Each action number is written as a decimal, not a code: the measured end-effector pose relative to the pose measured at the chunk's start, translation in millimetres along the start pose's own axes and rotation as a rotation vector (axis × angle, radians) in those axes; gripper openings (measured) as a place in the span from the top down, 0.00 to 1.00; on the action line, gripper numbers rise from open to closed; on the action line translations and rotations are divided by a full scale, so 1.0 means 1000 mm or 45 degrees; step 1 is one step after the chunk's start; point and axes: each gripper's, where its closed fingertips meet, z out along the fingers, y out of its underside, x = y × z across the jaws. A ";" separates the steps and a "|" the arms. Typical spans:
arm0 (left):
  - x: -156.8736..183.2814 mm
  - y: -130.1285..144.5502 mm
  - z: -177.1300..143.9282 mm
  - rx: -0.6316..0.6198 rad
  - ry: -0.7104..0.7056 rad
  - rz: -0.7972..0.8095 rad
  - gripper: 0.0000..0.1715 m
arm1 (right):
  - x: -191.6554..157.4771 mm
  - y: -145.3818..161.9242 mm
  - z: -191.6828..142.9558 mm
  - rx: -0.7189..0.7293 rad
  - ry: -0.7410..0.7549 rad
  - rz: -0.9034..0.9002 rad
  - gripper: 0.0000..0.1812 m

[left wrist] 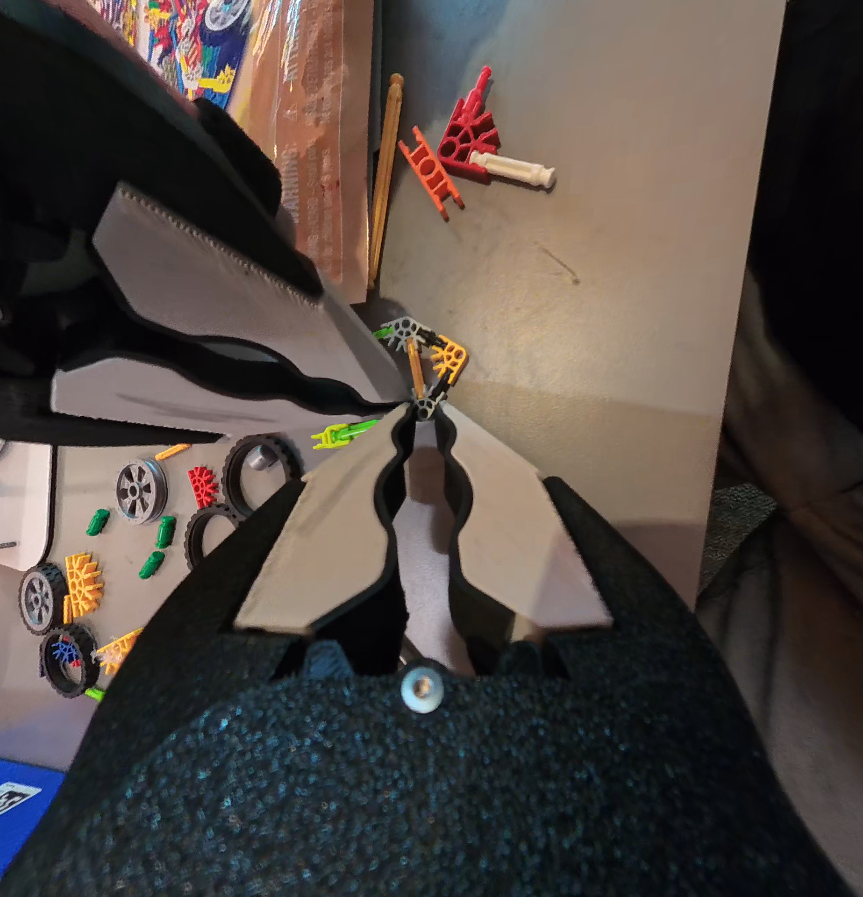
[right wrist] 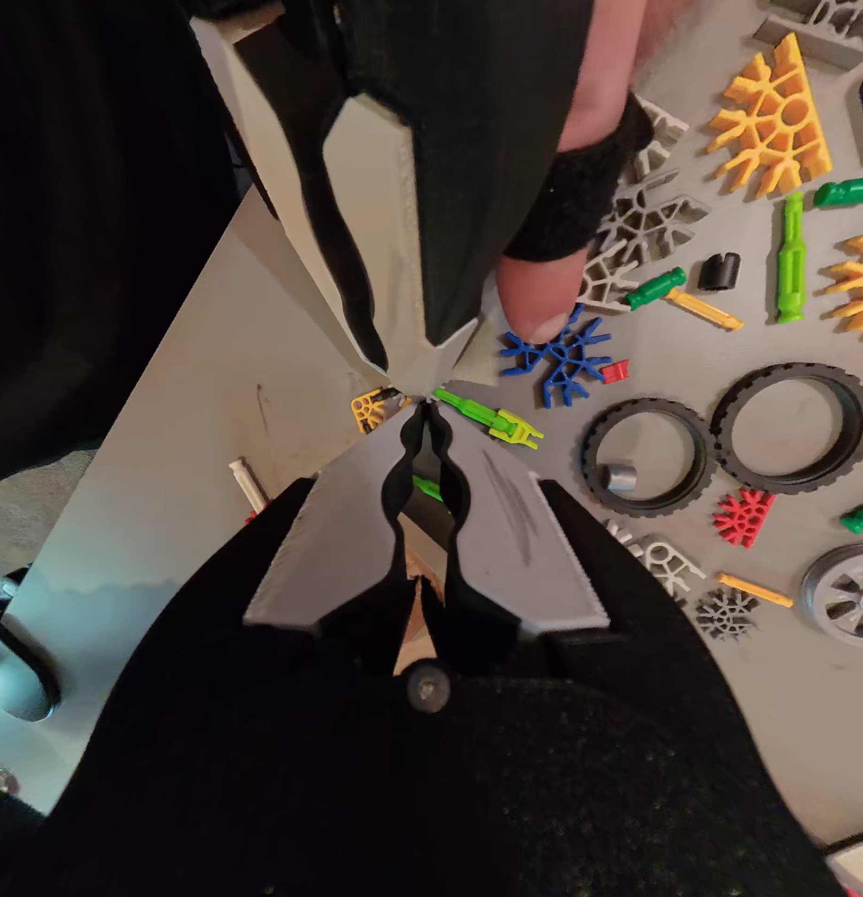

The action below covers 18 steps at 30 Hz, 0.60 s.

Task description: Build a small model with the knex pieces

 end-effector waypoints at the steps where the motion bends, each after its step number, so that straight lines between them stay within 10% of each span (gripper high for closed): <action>1: 0.000 0.000 0.000 0.003 0.000 -0.002 0.96 | 0.000 0.000 0.000 -0.007 -0.008 0.013 1.00; 18: 0.000 0.000 0.001 -0.026 -0.025 0.034 0.97 | -0.001 0.001 0.000 -0.171 -0.002 -0.083 1.00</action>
